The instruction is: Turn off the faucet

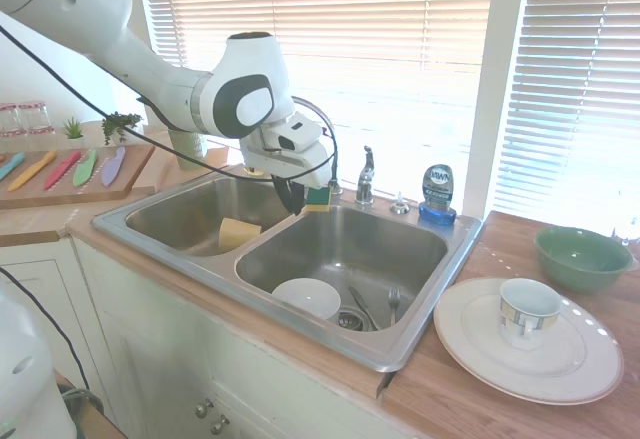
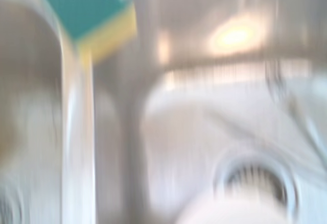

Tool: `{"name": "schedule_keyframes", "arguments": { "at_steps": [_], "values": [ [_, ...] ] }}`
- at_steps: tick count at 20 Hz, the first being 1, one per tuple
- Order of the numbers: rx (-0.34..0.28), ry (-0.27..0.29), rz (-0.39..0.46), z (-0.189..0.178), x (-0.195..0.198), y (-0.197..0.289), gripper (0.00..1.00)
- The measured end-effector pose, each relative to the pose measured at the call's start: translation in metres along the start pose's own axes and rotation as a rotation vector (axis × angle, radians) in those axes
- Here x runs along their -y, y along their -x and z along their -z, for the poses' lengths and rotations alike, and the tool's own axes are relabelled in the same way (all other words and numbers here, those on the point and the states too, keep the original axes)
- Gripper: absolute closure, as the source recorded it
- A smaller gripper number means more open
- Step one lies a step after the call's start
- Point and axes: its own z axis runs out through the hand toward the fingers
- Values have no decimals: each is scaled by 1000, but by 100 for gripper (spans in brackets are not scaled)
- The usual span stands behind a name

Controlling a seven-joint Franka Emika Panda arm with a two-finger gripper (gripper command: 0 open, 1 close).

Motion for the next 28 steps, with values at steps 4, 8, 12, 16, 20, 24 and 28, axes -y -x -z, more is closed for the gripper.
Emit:
{"name": "schedule_keyframes", "arguments": {
  "at_steps": [4, 8, 12, 16, 20, 24, 28],
  "values": [
    [-67, -93, -12, -2, 45, -37, 100],
    [-128, -155, -54, -11, 98, -68, 100],
    [-165, -194, -87, -19, 149, -95, 100],
    [-196, -196, -128, -22, 180, -129, 100],
    [-205, -182, -151, -27, 194, -152, 100],
    [-191, -163, -168, -41, 195, -159, 100],
    [-173, -145, -172, -49, 193, -156, 100]
  ]
}}
